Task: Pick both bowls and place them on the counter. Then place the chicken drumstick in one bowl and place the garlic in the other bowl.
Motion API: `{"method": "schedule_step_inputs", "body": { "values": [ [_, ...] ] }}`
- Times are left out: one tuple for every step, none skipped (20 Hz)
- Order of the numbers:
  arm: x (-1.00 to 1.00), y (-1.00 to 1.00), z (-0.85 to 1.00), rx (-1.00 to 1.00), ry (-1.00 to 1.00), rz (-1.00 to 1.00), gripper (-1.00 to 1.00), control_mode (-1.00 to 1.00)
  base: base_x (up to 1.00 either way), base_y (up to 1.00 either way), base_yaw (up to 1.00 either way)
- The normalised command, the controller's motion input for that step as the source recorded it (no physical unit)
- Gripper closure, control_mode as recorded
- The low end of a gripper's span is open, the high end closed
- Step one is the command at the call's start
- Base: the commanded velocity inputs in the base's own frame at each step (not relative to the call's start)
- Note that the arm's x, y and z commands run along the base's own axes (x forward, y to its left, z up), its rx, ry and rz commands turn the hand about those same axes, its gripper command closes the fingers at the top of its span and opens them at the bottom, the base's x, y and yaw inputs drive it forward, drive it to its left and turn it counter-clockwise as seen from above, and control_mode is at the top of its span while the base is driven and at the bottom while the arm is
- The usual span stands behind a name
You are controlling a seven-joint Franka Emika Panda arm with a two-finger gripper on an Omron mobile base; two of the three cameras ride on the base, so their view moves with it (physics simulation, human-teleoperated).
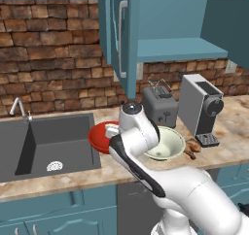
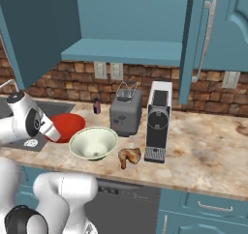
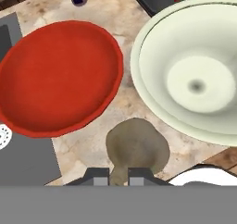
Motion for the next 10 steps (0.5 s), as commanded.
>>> {"method": "schedule_step_inputs", "body": {
  "values": [
    [0.39, 0.04, 0.04, 0.00, 0.00, 0.07, 1.00, -1.00, 0.00, 0.00, 0.00],
    [0.44, 0.02, 0.00, 0.00, 0.00, 0.09, 1.00, -1.00, 0.00, 0.00, 0.00],
    [0.47, 0.00, 0.00, 0.01, 0.00, 0.10, 1.00, -1.00, 0.00, 0.00, 0.00],
    [0.48, 0.07, 0.00, 0.01, 0.00, 0.10, 1.00, -1.00, 0.00, 0.00, 0.00],
    [0.44, 0.09, 0.00, 0.00, 0.00, 0.09, 1.00, -1.00, 0.00, 0.00, 0.00],
    [0.38, 0.08, -0.06, 0.00, 0.00, 0.09, 1.00, -1.00, 0.00, 0.00, 0.00],
    [0.33, 0.08, -0.17, 0.00, 0.00, 0.08, 1.00, -1.00, 0.00, 0.00, 0.00],
    [0.33, 0.14, -0.20, 0.00, 0.00, 0.08, 1.00, -1.00, 0.00, 0.00, 0.00],
    [0.34, 0.17, -0.23, 0.00, 0.00, 0.08, 1.00, -1.00, 0.00, 0.00, 0.00],
    [0.32, 0.12, -0.21, 0.00, 0.00, 0.08, 1.00, -1.00, 0.00, 0.00, 0.00]
  ]
}}
